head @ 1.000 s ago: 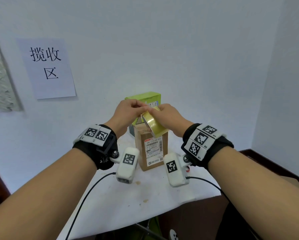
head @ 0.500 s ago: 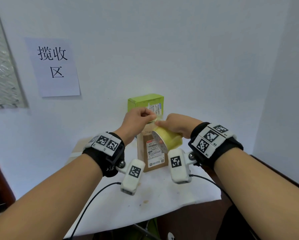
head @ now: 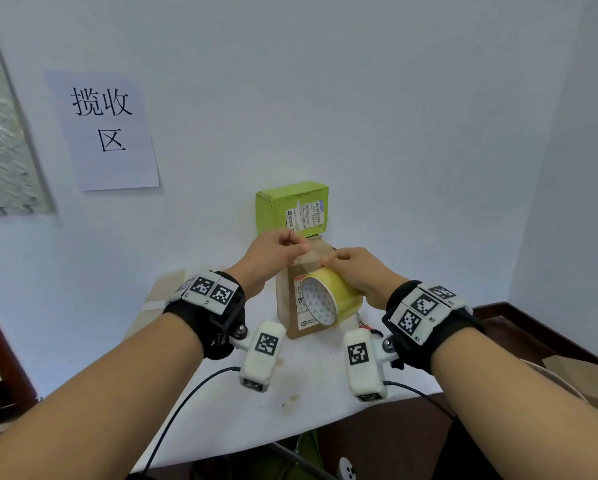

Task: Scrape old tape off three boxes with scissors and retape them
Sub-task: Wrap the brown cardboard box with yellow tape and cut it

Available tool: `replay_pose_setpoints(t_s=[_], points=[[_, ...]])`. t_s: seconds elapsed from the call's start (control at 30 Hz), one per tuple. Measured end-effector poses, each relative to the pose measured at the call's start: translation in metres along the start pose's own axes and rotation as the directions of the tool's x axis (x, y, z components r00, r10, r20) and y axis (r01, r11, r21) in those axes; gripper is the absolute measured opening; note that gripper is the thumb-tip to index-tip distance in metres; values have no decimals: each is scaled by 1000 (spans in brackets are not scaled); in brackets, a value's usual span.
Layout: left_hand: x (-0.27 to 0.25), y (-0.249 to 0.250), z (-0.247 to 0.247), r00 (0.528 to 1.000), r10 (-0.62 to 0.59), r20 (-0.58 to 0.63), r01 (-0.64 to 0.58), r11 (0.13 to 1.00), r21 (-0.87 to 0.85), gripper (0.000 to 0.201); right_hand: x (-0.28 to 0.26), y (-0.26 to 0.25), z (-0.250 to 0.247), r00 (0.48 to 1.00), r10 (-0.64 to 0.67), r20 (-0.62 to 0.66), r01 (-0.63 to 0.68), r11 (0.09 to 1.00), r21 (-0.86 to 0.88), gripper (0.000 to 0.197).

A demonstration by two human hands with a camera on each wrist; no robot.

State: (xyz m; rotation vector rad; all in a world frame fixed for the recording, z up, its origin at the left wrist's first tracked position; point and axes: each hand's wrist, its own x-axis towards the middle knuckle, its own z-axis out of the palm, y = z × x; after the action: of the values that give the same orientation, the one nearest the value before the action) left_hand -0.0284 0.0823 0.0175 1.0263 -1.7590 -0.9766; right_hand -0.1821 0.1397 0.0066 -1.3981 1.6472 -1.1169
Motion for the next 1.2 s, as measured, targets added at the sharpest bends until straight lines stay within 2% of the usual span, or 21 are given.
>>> replay_pose_setpoints(t_s=[0.13,0.17,0.2,0.27,0.3,0.33,0.43,0.57,0.77,0.9,1.0,1.2], points=[[-1,-4,-7,988,-42,148,17,986,164,15,5,14,0,997,50,-55,-54,995,-88,13],[0,-4,-11,989,-36,143,9,983,185,17,6,18,-1,997,59,-58,-65,992,-111,13],[2,-4,-17,996,-23,82,9,987,160,18,7,22,-3,996,70,-63,-78,988,-134,13],[8,-7,-34,992,-9,-129,16,998,58,18,8,31,-6,993,76,-91,-88,986,-140,14],[11,-10,-41,980,-2,-201,13,998,54,19,9,35,-7,992,67,-109,-80,990,-119,15],[13,-13,-46,975,4,-221,17,996,91,19,9,37,-8,990,55,-128,-67,993,-97,16],[13,-26,-38,991,9,-137,29,963,269,22,15,35,-5,985,-10,-170,2,999,-44,20],[14,-38,-16,1000,27,1,-26,943,331,36,24,23,-1,977,-93,-190,88,996,-32,22],[15,-52,-13,981,194,8,-178,885,429,35,36,19,1,969,-166,-182,156,985,-68,22],[16,-56,-18,979,203,29,-193,864,465,33,42,23,10,964,-173,-203,153,982,-112,24],[14,-58,-21,975,216,50,-216,880,423,29,43,30,15,959,-162,-232,154,987,-52,22],[11,-61,-20,968,239,81,-246,819,518,31,44,36,17,962,-171,-211,170,985,-22,20]])
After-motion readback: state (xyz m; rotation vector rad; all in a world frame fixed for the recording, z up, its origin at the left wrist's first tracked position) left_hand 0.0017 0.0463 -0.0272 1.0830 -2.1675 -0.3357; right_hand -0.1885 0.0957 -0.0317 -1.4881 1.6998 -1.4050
